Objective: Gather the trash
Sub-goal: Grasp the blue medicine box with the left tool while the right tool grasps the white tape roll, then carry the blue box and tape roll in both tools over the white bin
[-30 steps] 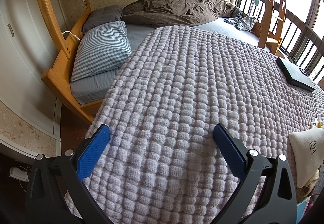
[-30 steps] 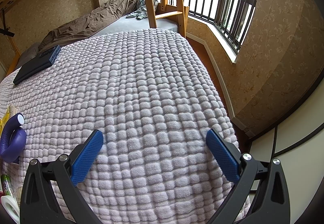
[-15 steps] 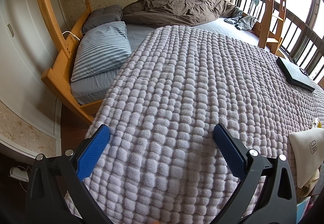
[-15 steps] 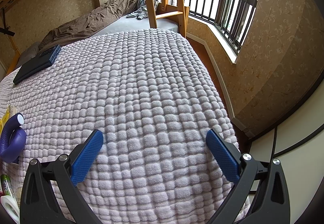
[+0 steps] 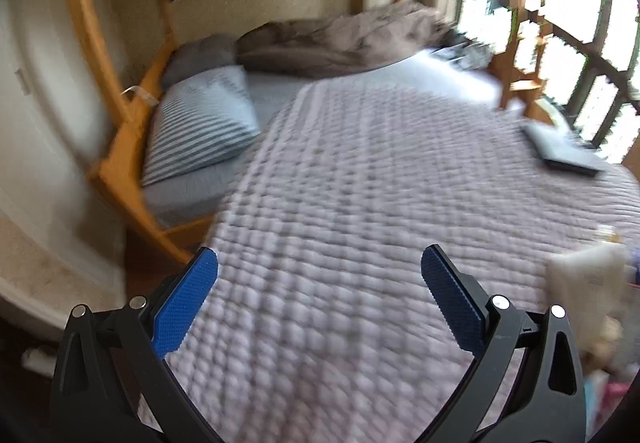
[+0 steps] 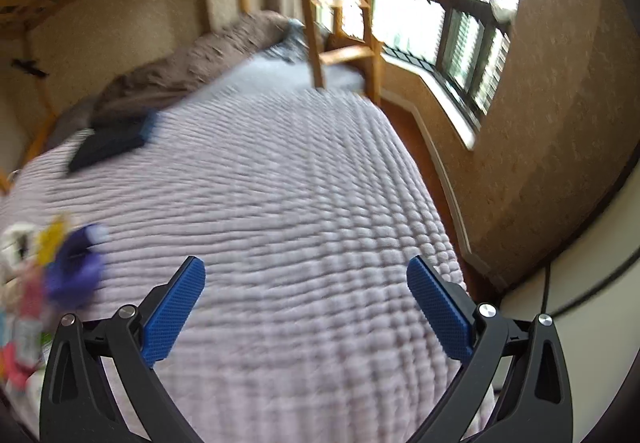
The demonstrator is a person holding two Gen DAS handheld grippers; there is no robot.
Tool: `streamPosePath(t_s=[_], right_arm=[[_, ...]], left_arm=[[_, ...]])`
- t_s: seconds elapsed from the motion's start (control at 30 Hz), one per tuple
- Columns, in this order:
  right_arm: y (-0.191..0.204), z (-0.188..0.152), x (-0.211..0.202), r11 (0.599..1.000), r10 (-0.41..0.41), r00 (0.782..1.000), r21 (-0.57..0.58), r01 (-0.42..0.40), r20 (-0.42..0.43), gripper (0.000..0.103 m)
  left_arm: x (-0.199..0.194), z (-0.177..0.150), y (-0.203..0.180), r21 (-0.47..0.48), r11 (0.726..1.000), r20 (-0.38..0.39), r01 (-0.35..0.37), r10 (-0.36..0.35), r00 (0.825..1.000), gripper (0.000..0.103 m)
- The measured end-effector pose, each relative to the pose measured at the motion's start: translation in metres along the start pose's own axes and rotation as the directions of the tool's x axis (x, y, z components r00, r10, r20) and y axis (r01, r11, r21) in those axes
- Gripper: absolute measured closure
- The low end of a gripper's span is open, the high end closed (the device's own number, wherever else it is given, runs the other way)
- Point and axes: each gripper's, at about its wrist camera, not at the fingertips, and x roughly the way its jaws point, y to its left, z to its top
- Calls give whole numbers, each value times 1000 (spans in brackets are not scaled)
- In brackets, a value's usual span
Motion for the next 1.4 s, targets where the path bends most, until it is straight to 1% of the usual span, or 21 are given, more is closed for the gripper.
streamPosePath(t_s=[0.03,0.13,0.2,0.27,0.37,0.43,0.57,0.63,0.67,0.73,0.8,0.83,0.87,0.93,1.03,1.07,1.1,1.13,1.23,1.37,1.4], right_arm=[[11,-5,-17,998,44,999,-46,-43,25,4],[41,-24,-56,972,175,983,-168,-165,48,4],[59,-37,-72,944,252,967,-226,-238,31,4],[82,-53,-82,904,312,950,-303,-303,-17,4],[110,-70,-87,852,338,940,-408,-328,-49,4],[124,-74,-83,833,317,946,-458,-310,-63,4],[140,-79,-68,803,325,941,-496,-330,-100,4],[143,-81,-59,790,309,943,-519,-325,-120,5],[143,-82,-56,784,303,943,-528,-328,-136,8],[144,-83,-49,768,299,939,-542,-341,-167,14],[144,-84,-40,760,294,936,-547,-351,-191,18],[144,-84,-38,760,288,937,-549,-349,-197,20],[144,-83,-38,757,290,937,-552,-349,-194,21],[146,-80,-36,748,311,928,-550,-371,-203,26],[149,-76,-32,736,310,926,-563,-376,-214,37],[151,-75,-31,729,311,924,-569,-381,-221,46],[154,-75,-30,725,309,923,-572,-384,-228,52],[155,-74,-29,725,307,924,-572,-383,-228,52],[154,-73,-28,739,317,920,-549,-392,-231,52],[147,-67,-30,770,362,903,-473,-429,-231,52],[147,-66,-29,775,363,904,-465,-428,-227,52]], left_arm=[[-12,-2,-4,10,999,18,47,-47,999,1],[-57,-16,-22,94,979,47,183,-188,981,1],[-81,-29,-36,160,952,32,261,-269,963,1],[-95,-43,-48,198,928,-5,314,-320,947,1],[-103,-65,-72,239,894,-64,379,-375,925,1],[-106,-75,-86,269,877,-83,397,-389,917,1],[-98,-91,-106,263,846,-165,464,-434,885,1],[-92,-99,-114,282,850,-183,445,-407,895,1],[-87,-102,-119,299,855,-186,424,-383,905,1],[-75,-102,-123,298,857,-205,420,-372,905,1],[-69,-104,-126,287,854,-223,433,-380,898,1],[-66,-105,-128,292,854,-227,430,-375,899,1],[-60,-106,-132,306,858,-230,413,-354,907,1],[-57,-108,-135,324,858,-226,399,-340,913,1],[-51,-110,-141,357,855,-219,375,-314,924,2],[-49,-111,-143,373,853,-215,366,-304,928,3],[-49,-111,-144,384,851,-209,357,-297,932,8],[-49,-111,-145,393,852,-202,346,-287,936,12],[-50,-111,-144,397,852,-200,341,-282,938,13],[-59,-113,-144,422,851,-167,314,-268,949,14],[-62,-113,-143,425,852,-158,305,-262,952,14]])
